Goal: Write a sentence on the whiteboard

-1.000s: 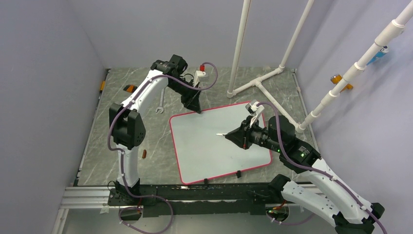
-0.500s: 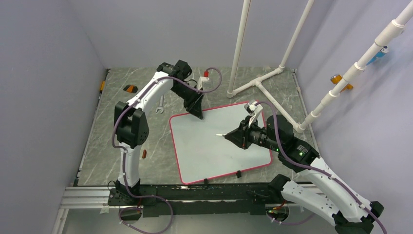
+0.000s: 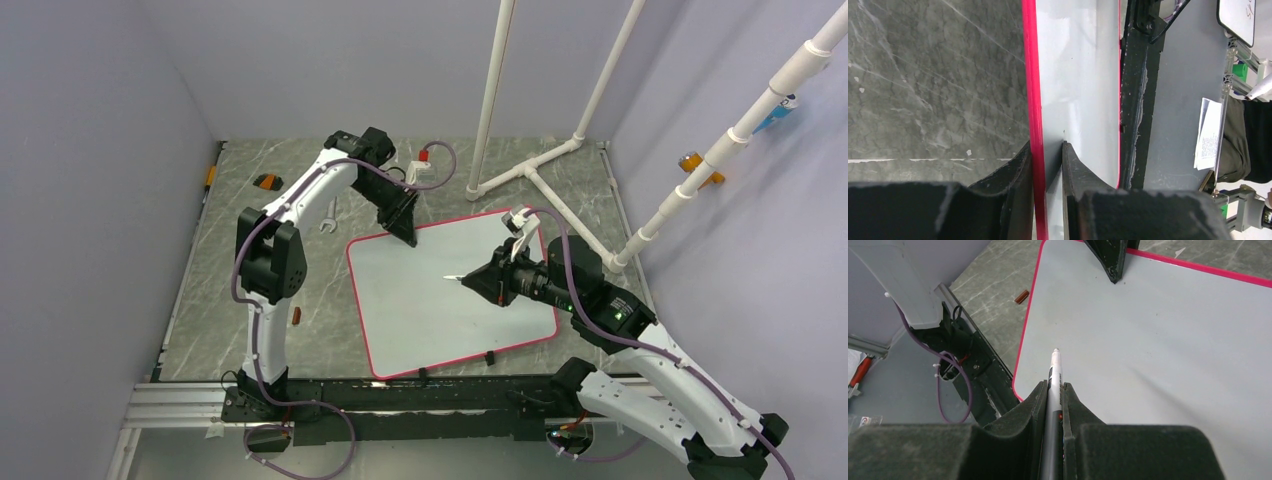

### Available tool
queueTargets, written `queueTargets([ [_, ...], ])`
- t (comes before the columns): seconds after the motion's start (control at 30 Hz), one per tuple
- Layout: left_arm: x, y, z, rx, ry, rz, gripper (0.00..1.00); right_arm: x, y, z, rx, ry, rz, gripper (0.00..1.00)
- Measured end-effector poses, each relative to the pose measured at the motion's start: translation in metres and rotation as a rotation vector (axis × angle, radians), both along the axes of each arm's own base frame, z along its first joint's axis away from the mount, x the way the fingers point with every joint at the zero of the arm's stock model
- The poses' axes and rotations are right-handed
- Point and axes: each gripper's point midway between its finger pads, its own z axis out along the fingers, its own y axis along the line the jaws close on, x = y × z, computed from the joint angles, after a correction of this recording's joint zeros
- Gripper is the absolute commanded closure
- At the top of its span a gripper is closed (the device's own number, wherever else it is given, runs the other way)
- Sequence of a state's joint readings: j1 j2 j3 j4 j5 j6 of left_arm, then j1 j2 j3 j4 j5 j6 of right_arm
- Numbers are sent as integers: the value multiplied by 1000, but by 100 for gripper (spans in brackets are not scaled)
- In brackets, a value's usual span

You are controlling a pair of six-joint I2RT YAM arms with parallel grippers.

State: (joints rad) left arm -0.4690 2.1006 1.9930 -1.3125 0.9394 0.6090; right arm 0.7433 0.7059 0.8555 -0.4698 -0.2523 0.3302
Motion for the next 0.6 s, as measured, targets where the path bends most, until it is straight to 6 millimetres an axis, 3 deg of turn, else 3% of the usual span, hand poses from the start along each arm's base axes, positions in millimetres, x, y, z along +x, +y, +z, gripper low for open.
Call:
queueTargets([
  [0.13,-2,1,3,1,-27,11,100,-1,0,1,6,0,0,100],
  [0.37,-14,3,21,16,-142,29,100,-2,2,7,36,-17,8,100],
  [0.6,-21,8,29,52,-224,66,100,-1,4,0,28,-20,2,100],
])
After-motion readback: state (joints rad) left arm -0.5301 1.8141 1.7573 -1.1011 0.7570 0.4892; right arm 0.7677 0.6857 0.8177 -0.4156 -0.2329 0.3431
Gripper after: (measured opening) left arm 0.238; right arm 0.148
